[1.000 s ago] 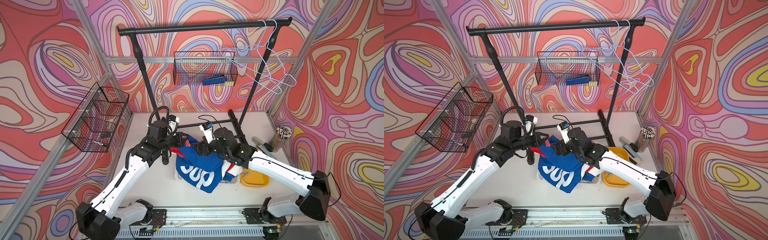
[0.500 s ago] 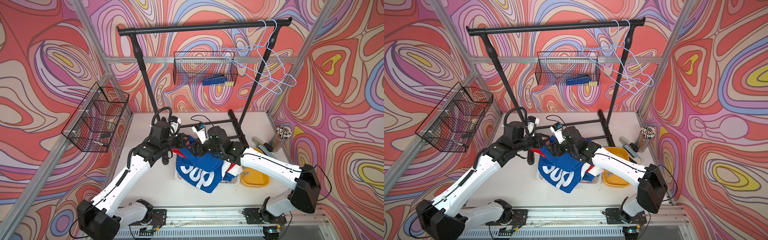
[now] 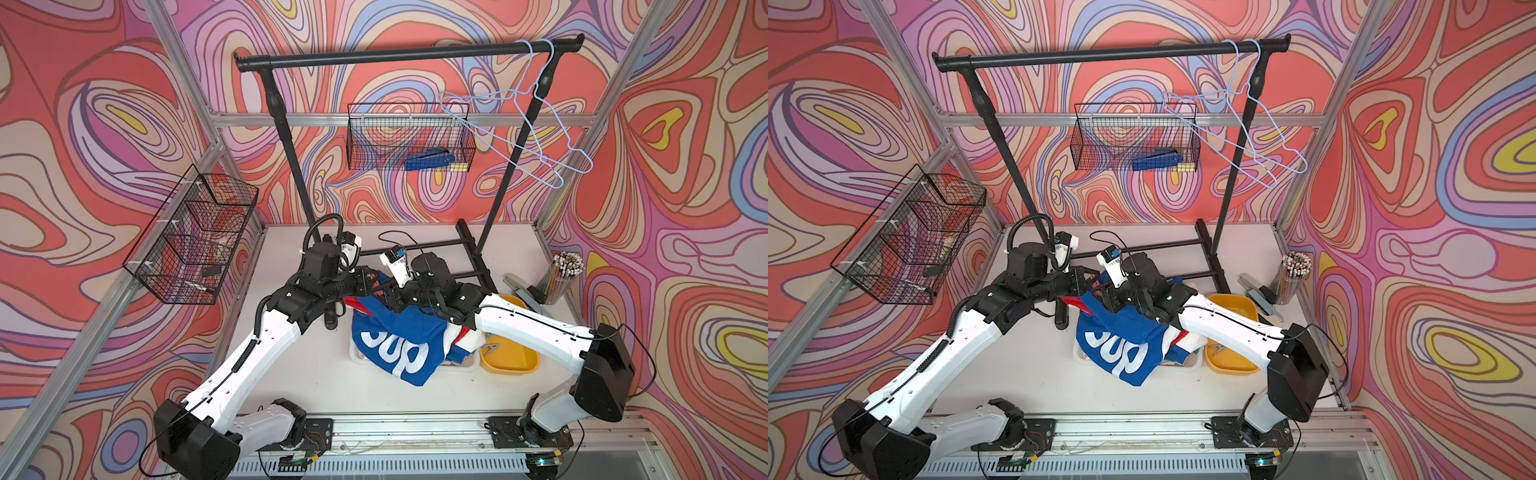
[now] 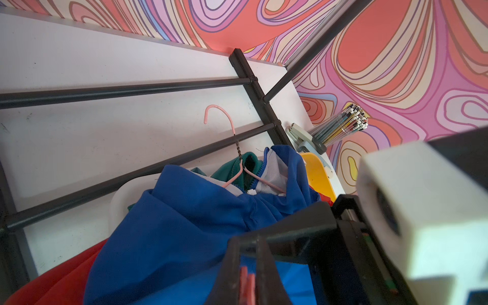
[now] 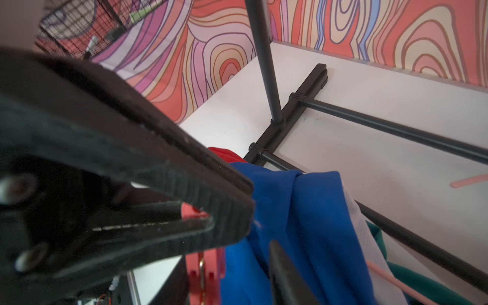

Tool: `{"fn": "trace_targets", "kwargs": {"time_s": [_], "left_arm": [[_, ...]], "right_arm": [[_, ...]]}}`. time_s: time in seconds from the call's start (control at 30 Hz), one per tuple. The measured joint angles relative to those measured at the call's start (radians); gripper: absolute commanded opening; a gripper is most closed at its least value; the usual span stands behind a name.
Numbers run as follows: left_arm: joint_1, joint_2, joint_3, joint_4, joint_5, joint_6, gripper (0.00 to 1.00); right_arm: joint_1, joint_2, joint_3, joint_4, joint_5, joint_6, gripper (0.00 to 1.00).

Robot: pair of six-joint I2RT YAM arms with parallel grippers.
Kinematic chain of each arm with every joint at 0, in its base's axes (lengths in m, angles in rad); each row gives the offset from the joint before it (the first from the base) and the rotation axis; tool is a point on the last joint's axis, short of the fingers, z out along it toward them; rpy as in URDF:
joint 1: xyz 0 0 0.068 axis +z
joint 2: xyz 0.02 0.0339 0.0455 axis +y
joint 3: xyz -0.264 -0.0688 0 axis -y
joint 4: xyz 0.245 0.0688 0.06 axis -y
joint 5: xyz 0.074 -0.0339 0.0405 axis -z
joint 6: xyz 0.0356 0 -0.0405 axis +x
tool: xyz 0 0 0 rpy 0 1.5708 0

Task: Remove the clothespins securing jackets to the hanger
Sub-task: Remove the clothespin from the hanger.

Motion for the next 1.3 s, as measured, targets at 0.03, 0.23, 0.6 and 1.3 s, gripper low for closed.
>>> {"fn": "trace_targets", "kwargs": {"time_s": [0.03,0.23,0.6,1.3], "left_arm": [[0.0,0.0,-0.002,0.0,0.0,0.0,0.02],[0.0,-0.001,-0.011,0.008,-0.009,-0.003,0.09],[0.0,-0.002,-0.013,0.014,-0.006,0.0,0.41],[0.001,-0.141,0.001,-0.052,-0.109,0.112,1.0]], "right_arm": [[0.002,0.002,0.0,0.003,-0.003,-0.001,0.26],[0.012,0.004,0.0,0.01,-0.011,0.005,0.05],[0.006,0.003,-0.004,0.014,-0.001,0.007,0.0],[-0.337,-0.365,-0.295,-0.064,0.203,0.18,0.0]]}}
